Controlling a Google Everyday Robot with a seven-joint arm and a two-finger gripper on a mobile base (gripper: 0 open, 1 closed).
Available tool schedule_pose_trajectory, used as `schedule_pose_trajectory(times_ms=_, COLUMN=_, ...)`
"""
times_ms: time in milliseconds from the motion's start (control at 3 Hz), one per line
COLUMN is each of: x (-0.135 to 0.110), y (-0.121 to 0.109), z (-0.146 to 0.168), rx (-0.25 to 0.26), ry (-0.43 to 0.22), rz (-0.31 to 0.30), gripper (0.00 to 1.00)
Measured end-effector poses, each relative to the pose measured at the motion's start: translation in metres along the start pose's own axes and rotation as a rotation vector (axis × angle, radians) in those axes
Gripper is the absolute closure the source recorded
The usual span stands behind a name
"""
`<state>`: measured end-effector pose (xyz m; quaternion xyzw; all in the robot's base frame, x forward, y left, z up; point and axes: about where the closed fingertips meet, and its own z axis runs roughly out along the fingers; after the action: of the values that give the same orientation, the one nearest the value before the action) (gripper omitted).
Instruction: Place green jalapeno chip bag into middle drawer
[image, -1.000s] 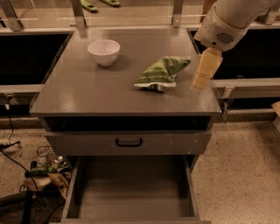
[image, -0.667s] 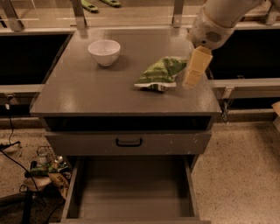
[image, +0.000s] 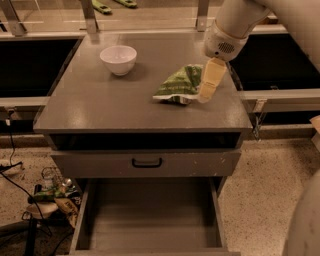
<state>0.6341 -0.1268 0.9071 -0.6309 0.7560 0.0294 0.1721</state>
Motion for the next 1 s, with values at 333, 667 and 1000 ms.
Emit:
schedule_pose_trajectory(times_ms=333, x=0.0, y=-0.001, z=0.001, rx=-0.001, ry=0.0, rz=0.0, gripper=0.0)
schedule_pose_trajectory(times_ms=667, x=0.0, y=-0.004, z=-0.001, rx=0.023, ry=0.004, rz=0.006, gripper=0.0)
schedule_pose_trajectory(times_ms=1000, x=-0.003, y=-0.016, z=-0.003, rx=0.035, ry=0.006, rz=0.008, gripper=0.0)
